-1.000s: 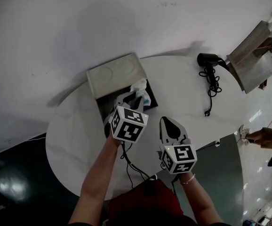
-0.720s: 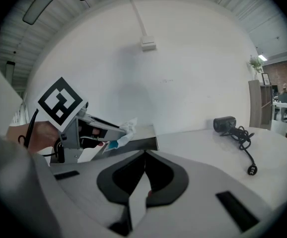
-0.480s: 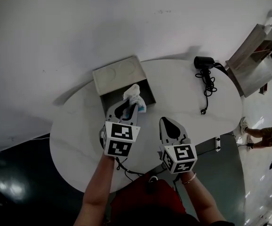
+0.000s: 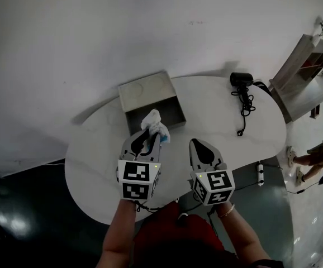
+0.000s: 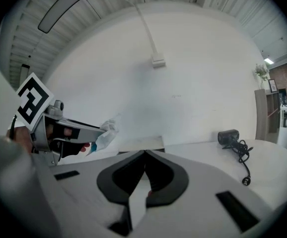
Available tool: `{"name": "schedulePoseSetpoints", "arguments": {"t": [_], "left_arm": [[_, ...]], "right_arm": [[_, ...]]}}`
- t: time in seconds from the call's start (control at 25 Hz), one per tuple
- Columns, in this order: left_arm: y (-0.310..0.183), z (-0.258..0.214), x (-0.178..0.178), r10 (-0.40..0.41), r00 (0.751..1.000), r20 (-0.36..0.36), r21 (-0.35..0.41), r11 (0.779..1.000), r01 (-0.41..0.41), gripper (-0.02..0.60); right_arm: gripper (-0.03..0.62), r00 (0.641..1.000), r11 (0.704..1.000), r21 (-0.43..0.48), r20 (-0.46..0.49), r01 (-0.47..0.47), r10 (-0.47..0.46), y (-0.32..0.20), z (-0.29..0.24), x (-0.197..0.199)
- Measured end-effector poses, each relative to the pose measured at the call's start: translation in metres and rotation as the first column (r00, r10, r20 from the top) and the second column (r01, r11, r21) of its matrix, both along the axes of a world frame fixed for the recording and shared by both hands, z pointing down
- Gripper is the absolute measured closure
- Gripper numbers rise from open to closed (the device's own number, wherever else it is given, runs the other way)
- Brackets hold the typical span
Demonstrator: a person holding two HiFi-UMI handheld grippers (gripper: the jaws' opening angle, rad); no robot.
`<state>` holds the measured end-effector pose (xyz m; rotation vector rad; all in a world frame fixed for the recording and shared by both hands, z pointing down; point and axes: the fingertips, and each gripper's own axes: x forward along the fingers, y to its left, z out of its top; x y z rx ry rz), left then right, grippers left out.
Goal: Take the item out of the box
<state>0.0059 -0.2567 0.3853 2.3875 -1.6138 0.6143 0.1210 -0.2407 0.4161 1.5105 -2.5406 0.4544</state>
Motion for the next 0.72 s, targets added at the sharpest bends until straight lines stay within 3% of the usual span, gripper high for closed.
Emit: {"name": "schedulePoseSetpoints", "arguments": {"t": [0.72], "left_arm": [[0.07, -0.019, 0.01, -0.09, 0.992, -0.09, 0.063, 0.993, 0.096, 0.476]], "right_arm": [[0.579, 0.997, 0.997, 0.058, 0.04, 0.058, -0.061, 0.041, -0.028, 0.011]]}}
